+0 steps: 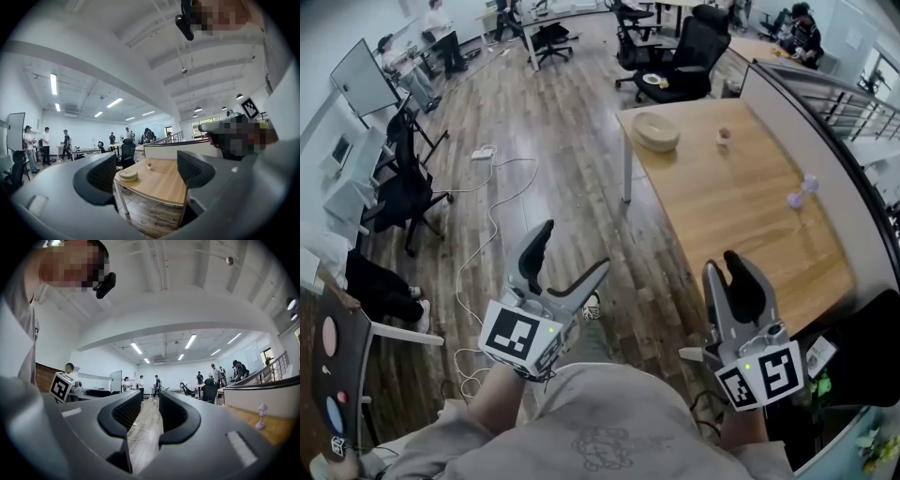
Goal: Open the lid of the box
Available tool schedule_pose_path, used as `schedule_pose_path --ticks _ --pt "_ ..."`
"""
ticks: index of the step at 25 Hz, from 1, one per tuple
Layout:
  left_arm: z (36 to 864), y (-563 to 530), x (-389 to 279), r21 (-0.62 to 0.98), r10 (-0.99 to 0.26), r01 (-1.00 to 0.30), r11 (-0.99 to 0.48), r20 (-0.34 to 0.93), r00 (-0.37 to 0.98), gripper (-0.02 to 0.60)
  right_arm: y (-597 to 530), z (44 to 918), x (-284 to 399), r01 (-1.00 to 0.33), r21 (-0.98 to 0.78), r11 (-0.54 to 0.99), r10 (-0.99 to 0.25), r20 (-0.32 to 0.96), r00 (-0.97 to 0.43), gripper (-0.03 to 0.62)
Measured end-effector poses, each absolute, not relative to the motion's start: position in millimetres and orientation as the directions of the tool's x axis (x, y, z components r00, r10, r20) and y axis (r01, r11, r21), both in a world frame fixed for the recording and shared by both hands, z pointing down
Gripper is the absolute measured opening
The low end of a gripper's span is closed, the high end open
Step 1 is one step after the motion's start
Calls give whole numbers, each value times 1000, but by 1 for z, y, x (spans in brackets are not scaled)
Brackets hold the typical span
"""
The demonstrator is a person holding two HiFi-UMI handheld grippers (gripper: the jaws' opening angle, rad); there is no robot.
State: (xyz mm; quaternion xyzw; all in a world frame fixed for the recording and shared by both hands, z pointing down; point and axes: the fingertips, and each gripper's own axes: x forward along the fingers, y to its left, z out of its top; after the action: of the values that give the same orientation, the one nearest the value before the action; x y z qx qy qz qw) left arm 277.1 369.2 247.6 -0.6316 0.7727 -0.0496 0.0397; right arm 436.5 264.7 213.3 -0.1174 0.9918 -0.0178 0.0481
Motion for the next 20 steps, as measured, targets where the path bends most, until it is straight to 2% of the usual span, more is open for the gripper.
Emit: schedule_pose_path --ticks 6,20 --pt "257 343 235 -140 -981 -971 192 8 -195 407 241 230 388 -223 -21 974 -224 -54 -973 104" --pt "256 266 58 -94 -988 -986 136 58 -142 400 172 234 208 -259 -4 966 -259 25 -966 104"
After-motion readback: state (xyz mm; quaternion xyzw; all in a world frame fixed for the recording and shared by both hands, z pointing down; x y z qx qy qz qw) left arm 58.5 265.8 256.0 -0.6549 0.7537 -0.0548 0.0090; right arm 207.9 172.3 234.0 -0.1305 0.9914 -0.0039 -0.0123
